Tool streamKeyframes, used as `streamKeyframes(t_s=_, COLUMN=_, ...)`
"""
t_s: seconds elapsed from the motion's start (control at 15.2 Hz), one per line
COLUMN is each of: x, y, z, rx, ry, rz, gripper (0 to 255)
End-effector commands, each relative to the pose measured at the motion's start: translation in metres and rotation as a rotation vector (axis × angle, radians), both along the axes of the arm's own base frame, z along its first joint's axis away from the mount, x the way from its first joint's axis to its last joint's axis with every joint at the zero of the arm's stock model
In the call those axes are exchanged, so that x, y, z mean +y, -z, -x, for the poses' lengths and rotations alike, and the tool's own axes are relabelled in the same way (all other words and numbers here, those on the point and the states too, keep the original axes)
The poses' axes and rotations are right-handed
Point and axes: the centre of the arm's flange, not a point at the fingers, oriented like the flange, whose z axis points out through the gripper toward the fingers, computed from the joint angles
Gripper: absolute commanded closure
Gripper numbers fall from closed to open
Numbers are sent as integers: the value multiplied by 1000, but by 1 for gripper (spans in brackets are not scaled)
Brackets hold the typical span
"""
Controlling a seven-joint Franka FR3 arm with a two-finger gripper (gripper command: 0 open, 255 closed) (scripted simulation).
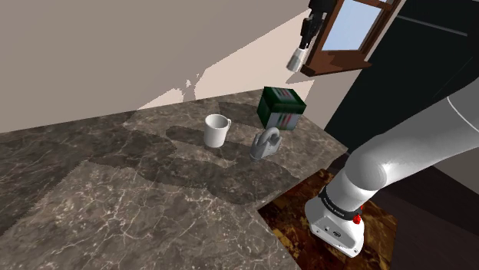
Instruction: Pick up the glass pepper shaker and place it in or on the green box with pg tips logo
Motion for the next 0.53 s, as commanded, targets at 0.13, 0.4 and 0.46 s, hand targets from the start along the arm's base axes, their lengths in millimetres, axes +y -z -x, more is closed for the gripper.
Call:
streamKeyframes(t_s=0.13, x=-6, y=17, z=5, rx=0, ry=-2, rz=0, gripper=255)
streamKeyframes(t_s=0.4, x=-6, y=38, z=5, rx=0, ry=-2, rz=0, gripper=255)
streamKeyframes(t_s=0.46, x=-6, y=43, z=5, rx=0, ry=-2, rz=0, gripper=255)
